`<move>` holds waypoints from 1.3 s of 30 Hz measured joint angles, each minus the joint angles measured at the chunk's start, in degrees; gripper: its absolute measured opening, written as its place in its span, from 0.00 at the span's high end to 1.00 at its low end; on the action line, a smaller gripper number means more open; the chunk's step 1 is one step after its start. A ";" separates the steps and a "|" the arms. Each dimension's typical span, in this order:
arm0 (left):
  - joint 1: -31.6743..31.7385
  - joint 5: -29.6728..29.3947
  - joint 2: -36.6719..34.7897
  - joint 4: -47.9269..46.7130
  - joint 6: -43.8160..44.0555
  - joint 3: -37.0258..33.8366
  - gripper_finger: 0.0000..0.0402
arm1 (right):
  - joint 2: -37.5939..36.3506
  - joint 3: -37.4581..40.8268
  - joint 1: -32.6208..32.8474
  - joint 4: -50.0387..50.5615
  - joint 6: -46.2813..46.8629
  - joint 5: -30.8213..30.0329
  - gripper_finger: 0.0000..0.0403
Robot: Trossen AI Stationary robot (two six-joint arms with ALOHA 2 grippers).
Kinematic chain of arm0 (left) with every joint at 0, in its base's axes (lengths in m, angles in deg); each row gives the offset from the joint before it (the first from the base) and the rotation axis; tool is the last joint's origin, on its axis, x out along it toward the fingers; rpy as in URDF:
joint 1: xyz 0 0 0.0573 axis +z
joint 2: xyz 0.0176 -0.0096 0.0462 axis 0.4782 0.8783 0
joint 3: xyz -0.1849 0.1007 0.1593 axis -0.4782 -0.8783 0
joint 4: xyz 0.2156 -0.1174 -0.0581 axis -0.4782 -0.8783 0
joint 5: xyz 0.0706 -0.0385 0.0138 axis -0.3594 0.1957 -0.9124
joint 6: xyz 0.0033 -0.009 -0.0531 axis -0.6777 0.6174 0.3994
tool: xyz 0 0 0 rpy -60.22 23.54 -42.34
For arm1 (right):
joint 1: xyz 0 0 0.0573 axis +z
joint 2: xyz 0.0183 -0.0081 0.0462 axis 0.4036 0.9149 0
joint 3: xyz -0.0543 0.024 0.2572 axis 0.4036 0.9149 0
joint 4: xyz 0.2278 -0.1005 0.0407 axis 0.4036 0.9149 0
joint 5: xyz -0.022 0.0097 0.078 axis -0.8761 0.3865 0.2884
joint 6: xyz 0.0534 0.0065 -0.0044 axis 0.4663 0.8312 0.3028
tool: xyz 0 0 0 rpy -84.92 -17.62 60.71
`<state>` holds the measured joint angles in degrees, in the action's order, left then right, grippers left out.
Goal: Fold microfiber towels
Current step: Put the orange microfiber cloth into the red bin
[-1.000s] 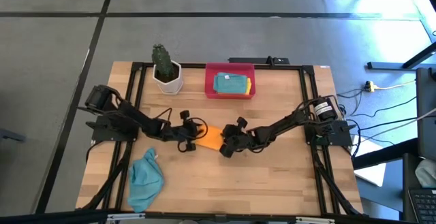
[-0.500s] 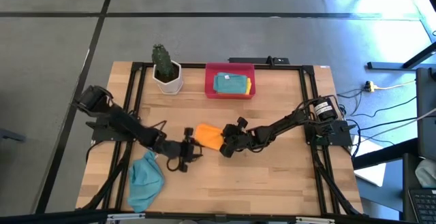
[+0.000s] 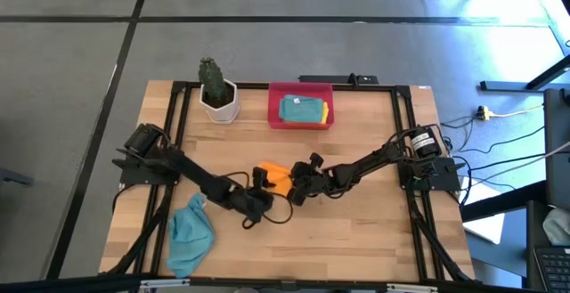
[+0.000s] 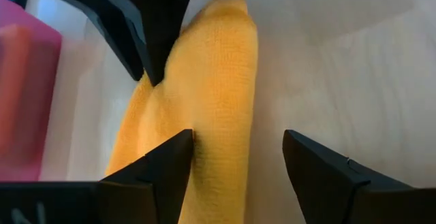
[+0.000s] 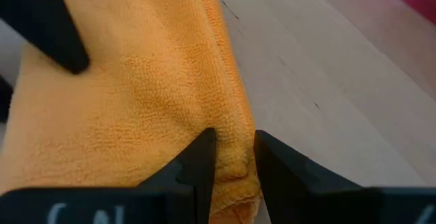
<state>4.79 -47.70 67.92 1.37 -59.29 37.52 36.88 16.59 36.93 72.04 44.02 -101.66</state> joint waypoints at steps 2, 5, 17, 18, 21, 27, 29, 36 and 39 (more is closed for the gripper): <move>0.51 0.07 0.72 -2.97 -0.01 1.50 0.45 | 0.00 0.00 0.00 0.00 0.00 0.04 0.73; 1.33 0.12 1.44 -6.24 0.04 2.72 0.47 | 0.00 0.02 0.00 0.02 0.00 0.16 0.73; 2.52 -0.40 1.72 -7.75 -0.61 2.57 0.76 | 0.02 0.02 0.00 0.07 -1.66 0.29 0.73; 2.67 -0.39 1.72 -7.83 -0.63 2.51 0.81 | -0.05 0.02 0.00 0.07 -2.50 0.30 0.73; 3.37 -0.54 1.80 -8.35 -0.68 2.43 0.95 | -1.25 0.13 0.27 1.12 -5.46 -0.28 0.73; 4.45 0.38 1.83 -9.14 0.07 3.27 0.99 | -8.03 0.26 4.30 7.06 -9.86 -7.46 0.73; 4.63 0.98 1.93 -9.45 1.02 4.35 0.99 | -9.47 0.24 6.11 7.84 -11.07 -9.22 0.73; 4.93 1.85 1.96 -14.74 3.20 11.92 1.00 | -9.25 0.13 12.20 3.21 -19.69 -8.84 0.73; 5.19 1.73 1.95 -16.20 4.38 14.29 1.00 | -8.46 0.13 13.59 2.77 -21.27 -7.35 0.68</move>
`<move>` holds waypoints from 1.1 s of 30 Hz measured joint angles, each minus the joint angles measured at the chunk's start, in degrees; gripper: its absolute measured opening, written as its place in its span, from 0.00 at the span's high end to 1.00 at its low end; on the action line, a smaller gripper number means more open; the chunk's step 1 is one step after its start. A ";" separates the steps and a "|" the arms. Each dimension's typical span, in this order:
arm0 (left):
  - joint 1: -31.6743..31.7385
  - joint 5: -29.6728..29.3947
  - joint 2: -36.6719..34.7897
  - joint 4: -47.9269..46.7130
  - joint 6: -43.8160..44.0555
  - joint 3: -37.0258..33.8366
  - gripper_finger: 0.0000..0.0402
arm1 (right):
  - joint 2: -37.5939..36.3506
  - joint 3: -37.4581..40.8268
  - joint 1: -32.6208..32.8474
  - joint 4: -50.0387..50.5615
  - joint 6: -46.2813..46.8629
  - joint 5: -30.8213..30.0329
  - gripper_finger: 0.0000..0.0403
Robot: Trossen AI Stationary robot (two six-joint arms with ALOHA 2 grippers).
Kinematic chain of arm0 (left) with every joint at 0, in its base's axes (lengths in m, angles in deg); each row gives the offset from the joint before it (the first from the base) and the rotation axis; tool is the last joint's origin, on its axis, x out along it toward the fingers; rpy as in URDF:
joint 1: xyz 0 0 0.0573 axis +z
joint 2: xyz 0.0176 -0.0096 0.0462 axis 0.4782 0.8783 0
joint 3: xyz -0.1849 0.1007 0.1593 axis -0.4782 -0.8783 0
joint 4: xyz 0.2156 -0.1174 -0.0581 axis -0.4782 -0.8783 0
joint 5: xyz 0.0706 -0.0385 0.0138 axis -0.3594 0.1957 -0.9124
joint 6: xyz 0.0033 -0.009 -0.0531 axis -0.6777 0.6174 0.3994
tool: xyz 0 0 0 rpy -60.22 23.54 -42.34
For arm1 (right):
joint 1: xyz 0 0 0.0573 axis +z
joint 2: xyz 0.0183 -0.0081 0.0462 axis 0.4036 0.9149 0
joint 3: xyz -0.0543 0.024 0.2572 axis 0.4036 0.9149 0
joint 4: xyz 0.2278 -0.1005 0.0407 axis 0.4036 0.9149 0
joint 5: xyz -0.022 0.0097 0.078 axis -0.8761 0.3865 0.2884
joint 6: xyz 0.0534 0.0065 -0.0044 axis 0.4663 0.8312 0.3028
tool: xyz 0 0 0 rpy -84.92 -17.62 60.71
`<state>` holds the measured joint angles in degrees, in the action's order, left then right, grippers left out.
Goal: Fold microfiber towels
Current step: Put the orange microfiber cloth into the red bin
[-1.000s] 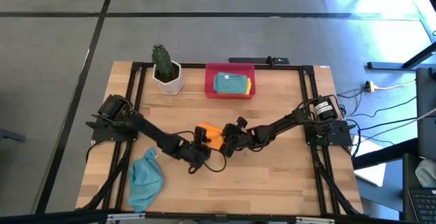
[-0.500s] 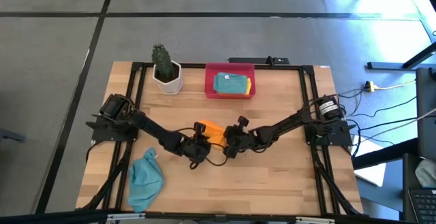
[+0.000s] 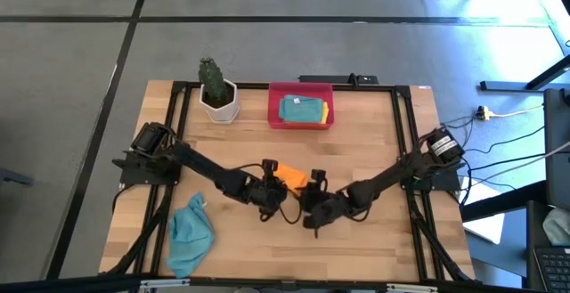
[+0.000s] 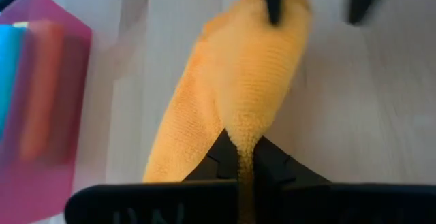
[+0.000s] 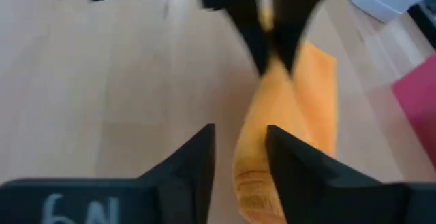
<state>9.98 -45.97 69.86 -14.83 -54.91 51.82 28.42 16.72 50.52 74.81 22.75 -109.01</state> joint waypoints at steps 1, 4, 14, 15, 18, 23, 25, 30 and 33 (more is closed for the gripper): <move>0.09 0.03 -0.01 -0.22 0.02 0.55 1.00 | 0.03 0.00 0.37 0.01 -0.04 0.15 0.65; 0.26 0.92 -0.05 -0.12 0.12 1.28 1.00 | 0.03 0.00 0.90 -0.21 -0.06 0.17 0.52; 0.70 1.51 -0.12 -0.25 1.26 1.28 1.00 | 0.37 -0.02 -1.18 -0.43 0.35 -1.90 0.22; 0.70 1.51 -0.12 -0.25 1.25 1.28 1.00 | 0.78 -0.03 -1.58 -0.51 0.04 -2.00 0.22; 0.70 1.55 -0.12 -0.27 1.26 1.28 1.00 | 1.85 -0.07 -2.87 -0.21 0.00 -1.61 0.23; 0.70 1.55 -0.12 -0.42 1.23 1.28 1.00 | 2.71 -0.11 -3.91 0.48 -0.01 -0.74 0.29; 0.70 1.54 -0.12 -1.13 1.23 1.30 1.00 | 2.71 -0.11 -3.91 0.48 -0.30 -1.27 0.34; 0.70 1.55 -0.12 -2.53 1.23 1.30 1.00 | 2.71 -0.11 -3.11 0.51 -3.29 -1.97 0.57; 0.52 1.53 -0.14 -2.54 0.93 1.30 0.98 | 2.71 -0.11 -2.86 0.59 -3.31 -1.96 0.76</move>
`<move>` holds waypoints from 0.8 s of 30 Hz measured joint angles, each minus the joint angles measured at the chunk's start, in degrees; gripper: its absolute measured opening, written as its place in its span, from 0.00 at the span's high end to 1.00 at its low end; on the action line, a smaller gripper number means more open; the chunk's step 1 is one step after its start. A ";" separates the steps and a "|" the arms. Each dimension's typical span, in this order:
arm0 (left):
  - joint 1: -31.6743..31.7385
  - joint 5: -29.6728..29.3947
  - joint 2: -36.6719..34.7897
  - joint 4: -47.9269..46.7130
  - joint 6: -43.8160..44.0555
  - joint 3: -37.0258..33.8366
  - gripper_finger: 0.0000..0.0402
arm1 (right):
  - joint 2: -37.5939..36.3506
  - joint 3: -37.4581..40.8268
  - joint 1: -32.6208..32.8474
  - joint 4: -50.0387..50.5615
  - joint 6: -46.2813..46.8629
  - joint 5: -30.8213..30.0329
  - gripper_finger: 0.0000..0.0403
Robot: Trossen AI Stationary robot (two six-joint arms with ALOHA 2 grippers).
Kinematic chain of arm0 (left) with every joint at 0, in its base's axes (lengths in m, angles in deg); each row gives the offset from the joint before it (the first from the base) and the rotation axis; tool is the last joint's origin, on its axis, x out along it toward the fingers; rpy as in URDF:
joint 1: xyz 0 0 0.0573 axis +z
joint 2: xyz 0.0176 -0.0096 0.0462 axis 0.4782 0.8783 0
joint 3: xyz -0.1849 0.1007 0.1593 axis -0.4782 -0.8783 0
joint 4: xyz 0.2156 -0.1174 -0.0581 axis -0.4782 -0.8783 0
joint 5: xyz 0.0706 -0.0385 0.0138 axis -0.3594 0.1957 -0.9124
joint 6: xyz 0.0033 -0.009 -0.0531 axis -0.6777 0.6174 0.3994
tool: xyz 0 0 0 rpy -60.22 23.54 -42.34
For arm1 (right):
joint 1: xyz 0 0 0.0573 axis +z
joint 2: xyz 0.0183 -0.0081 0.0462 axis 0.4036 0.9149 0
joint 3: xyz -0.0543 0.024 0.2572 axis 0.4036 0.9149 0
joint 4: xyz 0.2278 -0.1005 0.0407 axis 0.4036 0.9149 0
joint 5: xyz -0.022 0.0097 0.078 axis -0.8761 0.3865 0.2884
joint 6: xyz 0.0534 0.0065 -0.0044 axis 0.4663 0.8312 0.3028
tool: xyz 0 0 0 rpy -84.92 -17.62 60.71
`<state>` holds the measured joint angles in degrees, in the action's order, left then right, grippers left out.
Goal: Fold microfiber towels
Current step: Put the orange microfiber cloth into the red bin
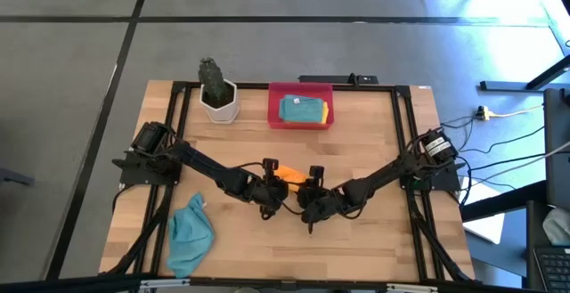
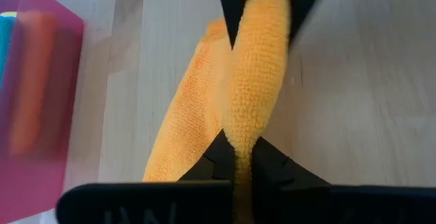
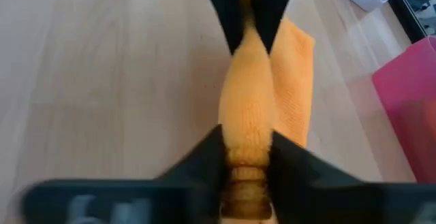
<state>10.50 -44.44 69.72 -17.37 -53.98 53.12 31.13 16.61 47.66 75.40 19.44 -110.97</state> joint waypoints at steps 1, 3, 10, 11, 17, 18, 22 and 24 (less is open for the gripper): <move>0.00 0.01 0.00 -0.04 -0.37 0.00 0.97 | 0.00 0.00 -0.01 0.08 -0.03 -0.01 0.83; 0.00 0.34 -0.01 -0.54 -1.17 0.00 0.95 | 0.00 0.00 -0.02 0.12 0.04 -0.01 0.94; -2.17 -0.45 -4.41 -9.30 -0.92 0.11 0.80 | 0.00 0.00 -0.02 1.25 0.58 -0.02 0.95; -2.56 -0.58 -4.88 -10.80 -0.54 0.09 0.77 | 0.00 0.02 -0.02 1.24 0.58 -0.01 0.96; -3.35 -0.92 -5.48 -16.65 4.99 0.07 0.66 | -0.02 0.00 -0.02 1.08 2.01 -0.01 0.96; -3.32 -0.81 -5.14 -16.52 5.35 0.07 0.64 | -0.02 0.00 -0.02 1.07 2.01 -0.01 0.95; -3.32 -0.56 -4.90 -15.39 6.36 -0.32 0.57 | -0.02 0.00 -0.02 1.06 2.22 -0.01 0.94; -3.32 -0.54 -4.90 -15.01 6.42 -1.12 0.54 | -0.02 0.00 -0.02 1.10 2.24 -0.01 0.95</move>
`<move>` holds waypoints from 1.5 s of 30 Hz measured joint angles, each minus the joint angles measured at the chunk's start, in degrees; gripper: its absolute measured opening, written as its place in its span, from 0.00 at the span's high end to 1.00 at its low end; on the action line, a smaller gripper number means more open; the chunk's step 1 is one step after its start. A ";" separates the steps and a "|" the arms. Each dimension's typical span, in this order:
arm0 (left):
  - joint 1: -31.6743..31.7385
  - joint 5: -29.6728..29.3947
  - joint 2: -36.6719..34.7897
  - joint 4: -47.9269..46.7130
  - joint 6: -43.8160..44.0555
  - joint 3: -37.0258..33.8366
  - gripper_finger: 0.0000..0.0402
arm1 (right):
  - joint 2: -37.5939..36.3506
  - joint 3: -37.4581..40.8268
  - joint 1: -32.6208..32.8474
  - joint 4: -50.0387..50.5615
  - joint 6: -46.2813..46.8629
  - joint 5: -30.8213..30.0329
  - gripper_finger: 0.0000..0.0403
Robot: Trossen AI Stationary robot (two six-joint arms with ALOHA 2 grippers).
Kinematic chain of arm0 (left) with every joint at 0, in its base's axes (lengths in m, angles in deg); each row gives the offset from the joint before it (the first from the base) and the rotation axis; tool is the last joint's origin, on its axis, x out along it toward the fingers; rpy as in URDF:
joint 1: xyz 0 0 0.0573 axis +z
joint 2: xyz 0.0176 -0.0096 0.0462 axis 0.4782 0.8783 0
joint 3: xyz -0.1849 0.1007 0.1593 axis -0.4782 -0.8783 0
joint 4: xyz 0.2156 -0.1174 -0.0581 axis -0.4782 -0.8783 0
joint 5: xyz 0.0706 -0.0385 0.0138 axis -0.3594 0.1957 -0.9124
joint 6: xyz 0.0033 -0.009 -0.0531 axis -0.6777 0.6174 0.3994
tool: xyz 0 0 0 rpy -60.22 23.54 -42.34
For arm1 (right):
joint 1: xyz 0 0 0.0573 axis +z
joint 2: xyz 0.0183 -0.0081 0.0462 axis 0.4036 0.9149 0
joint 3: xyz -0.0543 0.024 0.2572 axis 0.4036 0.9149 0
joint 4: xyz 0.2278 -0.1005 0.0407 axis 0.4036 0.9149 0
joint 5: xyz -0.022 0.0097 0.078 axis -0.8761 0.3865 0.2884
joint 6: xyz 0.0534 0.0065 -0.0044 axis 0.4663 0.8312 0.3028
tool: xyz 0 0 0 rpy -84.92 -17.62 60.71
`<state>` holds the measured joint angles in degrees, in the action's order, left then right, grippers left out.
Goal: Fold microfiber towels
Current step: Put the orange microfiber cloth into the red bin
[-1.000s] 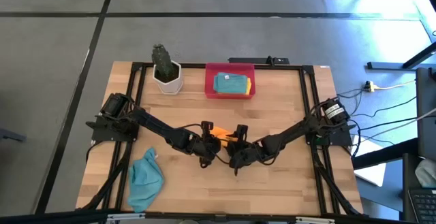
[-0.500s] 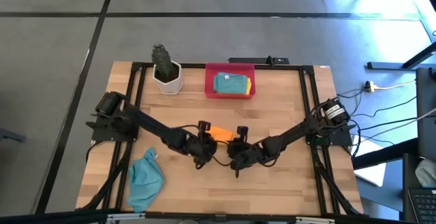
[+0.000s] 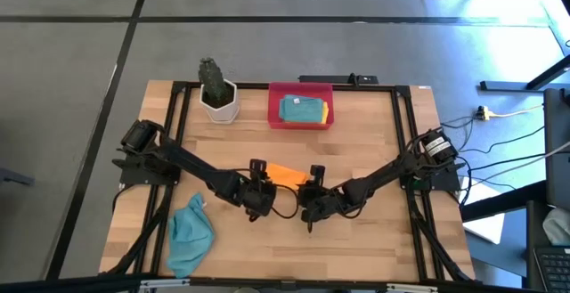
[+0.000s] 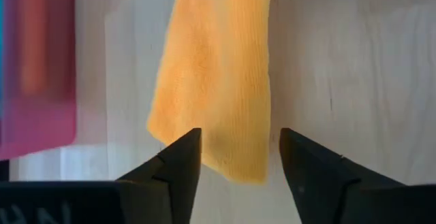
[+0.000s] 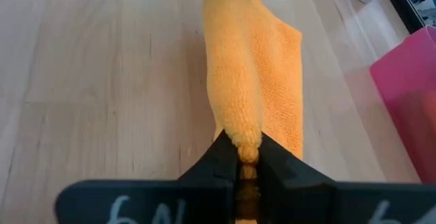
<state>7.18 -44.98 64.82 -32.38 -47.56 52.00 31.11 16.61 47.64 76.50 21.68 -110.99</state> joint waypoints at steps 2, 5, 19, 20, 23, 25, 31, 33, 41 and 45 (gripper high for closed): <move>0.00 0.03 0.00 0.44 0.22 -0.90 0.51 | 0.00 0.00 0.00 0.03 0.40 0.00 0.96; 0.00 0.49 0.00 4.57 0.34 -3.13 0.47 | 0.00 0.00 -0.06 0.09 1.09 0.00 0.95; 2.46 -3.46 0.00 10.68 -0.13 -8.85 0.45 | -0.02 0.00 -0.04 0.26 1.09 0.00 0.94; 2.68 -3.46 0.00 10.84 -0.15 -8.87 0.48 | -0.04 0.00 -0.04 0.28 1.11 0.00 0.93; 2.73 -3.46 0.00 12.22 -1.48 -8.87 0.59 | -0.07 0.00 -0.08 0.28 1.25 0.01 0.91; 2.33 -3.32 0.00 13.48 -4.12 -8.87 0.68 | -0.07 0.00 -0.11 0.38 1.25 0.10 0.92; 1.13 -2.54 0.02 14.77 -8.59 -8.87 0.96 | -0.09 0.00 -0.31 1.00 2.47 0.25 0.95; 0.89 -2.79 0.02 14.78 -8.88 -8.86 0.98 | -0.09 0.00 -0.31 1.28 2.58 -0.79 0.95; 0.74 -5.39 -2.06 14.23 -9.35 -8.85 0.99 | -4.51 0.00 -0.31 4.99 2.37 -2.90 0.96; 1.00 -7.21 -5.46 13.77 -11.53 -8.65 1.00 | -8.86 0.00 -0.50 6.04 0.05 -3.06 0.96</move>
<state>8.18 -52.19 59.37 -18.61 -59.09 43.35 22.24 16.61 47.14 82.54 21.73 -114.05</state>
